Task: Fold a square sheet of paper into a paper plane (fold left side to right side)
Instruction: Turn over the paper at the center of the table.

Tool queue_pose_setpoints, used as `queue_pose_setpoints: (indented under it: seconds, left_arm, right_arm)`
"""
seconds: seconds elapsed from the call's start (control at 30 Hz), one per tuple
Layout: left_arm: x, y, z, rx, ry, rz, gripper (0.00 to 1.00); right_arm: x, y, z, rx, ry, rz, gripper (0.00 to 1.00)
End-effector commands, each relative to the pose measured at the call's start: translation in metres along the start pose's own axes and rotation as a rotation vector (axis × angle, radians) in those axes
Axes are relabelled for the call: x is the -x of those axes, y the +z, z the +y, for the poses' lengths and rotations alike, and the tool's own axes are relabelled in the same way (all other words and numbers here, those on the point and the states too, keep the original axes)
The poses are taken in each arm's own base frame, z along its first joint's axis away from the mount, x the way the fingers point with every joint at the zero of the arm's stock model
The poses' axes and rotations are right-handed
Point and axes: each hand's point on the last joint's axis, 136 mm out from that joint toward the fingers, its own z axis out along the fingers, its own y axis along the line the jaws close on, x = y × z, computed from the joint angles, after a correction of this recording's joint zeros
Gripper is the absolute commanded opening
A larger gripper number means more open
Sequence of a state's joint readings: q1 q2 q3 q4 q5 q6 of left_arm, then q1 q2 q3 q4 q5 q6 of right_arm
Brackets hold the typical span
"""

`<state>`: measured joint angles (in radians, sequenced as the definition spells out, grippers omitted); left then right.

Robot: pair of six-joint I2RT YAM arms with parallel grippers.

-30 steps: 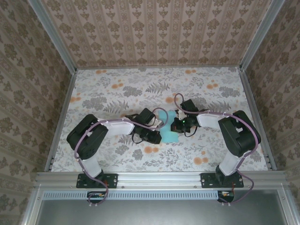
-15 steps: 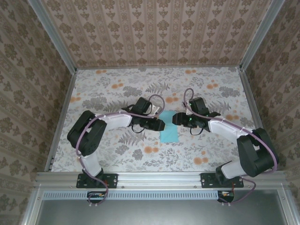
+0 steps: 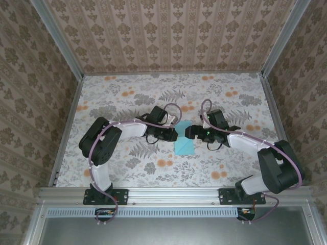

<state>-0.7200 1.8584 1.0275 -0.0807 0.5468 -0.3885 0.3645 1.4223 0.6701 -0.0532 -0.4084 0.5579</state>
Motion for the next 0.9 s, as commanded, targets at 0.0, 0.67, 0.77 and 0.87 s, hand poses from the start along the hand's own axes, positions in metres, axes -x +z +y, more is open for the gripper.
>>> queue_pose_setpoints:
  seconds: [0.0,0.67,0.77,0.87]
  left_arm:
    - [0.0,-0.012,0.0,0.029,0.026,-0.029,0.11]
    - [0.01,-0.026,0.003,0.047,0.006,-0.106,0.27]
    - [0.018,-0.041,0.005,0.045,-0.02,-0.172,0.36]
    - [0.025,-0.06,0.007,0.034,-0.05,-0.249,0.5]
  right_arm:
    - [-0.004,0.004,0.015,0.087,0.014,0.028,0.88]
    - [-0.005,0.045,0.041,0.187,0.048,0.122,0.19]
    - [0.006,0.038,0.047,0.195,0.013,0.088,0.08]
    - [0.019,0.025,0.055,0.212,-0.033,0.043,0.07]
